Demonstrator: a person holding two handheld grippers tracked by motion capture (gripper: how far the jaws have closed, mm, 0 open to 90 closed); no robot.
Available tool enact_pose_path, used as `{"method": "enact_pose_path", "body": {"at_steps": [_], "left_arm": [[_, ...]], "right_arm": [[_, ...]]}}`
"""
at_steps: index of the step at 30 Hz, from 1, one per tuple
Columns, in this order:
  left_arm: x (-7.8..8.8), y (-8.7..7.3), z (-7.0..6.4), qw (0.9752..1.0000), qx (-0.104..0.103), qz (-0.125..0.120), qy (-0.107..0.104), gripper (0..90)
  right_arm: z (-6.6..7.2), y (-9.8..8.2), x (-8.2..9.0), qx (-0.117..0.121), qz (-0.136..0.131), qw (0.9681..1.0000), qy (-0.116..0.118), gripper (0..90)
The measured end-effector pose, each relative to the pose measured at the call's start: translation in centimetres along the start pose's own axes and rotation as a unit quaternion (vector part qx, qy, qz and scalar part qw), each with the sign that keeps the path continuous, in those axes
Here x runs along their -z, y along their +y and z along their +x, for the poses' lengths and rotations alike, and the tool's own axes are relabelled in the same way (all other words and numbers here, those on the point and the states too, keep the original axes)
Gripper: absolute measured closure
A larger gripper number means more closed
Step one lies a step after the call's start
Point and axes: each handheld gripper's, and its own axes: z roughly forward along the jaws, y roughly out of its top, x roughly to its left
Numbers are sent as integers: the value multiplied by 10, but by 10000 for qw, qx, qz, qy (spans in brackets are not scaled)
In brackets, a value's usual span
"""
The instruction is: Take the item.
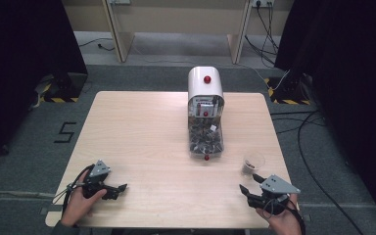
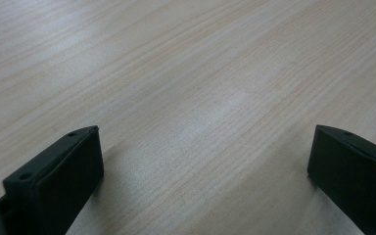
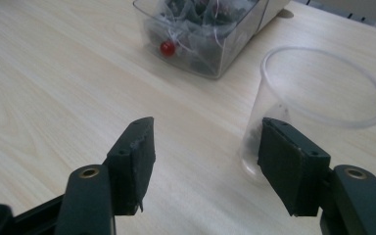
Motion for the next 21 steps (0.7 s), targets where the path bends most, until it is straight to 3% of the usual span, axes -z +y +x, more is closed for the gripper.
{"method": "enact_pose_path", "body": {"at_steps": [13,21], "left_arm": [[0,0,0,10000,1,0,1,0],[0,0,0,10000,2,0,-2,0]], "right_arm": [[-1,-26,-2,-230,193,9995,-16,362],[-2,-33,-1,-178,236,9995,-48,354]]}}
